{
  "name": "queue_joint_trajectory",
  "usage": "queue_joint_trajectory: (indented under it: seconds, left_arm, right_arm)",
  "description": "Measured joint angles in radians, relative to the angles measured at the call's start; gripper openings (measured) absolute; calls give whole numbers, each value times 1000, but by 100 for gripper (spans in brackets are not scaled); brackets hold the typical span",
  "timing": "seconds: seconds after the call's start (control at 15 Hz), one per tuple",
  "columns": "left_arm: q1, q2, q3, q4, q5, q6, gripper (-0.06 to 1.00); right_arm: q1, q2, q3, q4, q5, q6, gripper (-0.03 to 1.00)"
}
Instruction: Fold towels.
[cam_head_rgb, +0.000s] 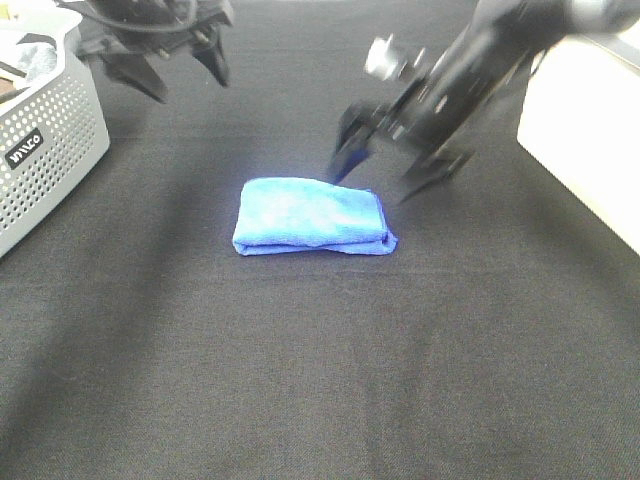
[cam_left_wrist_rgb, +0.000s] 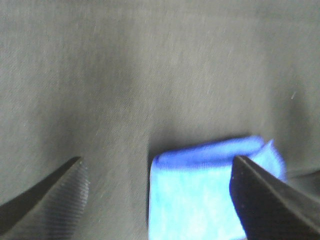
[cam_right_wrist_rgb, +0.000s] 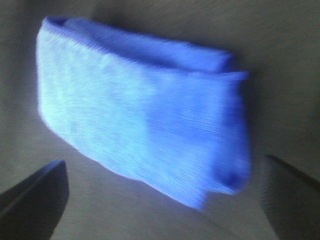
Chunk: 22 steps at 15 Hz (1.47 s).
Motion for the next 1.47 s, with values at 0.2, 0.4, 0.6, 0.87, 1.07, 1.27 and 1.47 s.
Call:
queue_joint_trajectory:
  seconds: [0.2, 0.4, 0.6, 0.87, 1.07, 1.27, 1.47]
  left_arm:
    - [-5, -95, 0, 19, 122, 27, 74]
    - [-53, -196, 0, 86, 128, 50, 74]
    - [-112, -345, 132, 165, 127, 63, 74]
    - [-127, -643, 549, 185, 128, 64, 74]
    - [-127, -925, 858, 186, 130, 64, 74]
    - [-127, -1216, 1123, 185, 129, 64, 74]
    - [-127, -1530, 1318, 185, 131, 64, 74]
  right_arm:
    - [0, -107, 0, -157, 64, 82, 95]
    - [0, -242, 46, -200, 166, 96, 95]
    - [0, -397, 191, -229, 176, 108, 95]
    - [0, -670, 459, -277, 177, 109, 95]
    - [0, -888, 655, -293, 177, 109, 95]
    - [0, -1112, 848, -295, 177, 109, 95]
    - [0, -1331, 996, -313, 183, 109, 95]
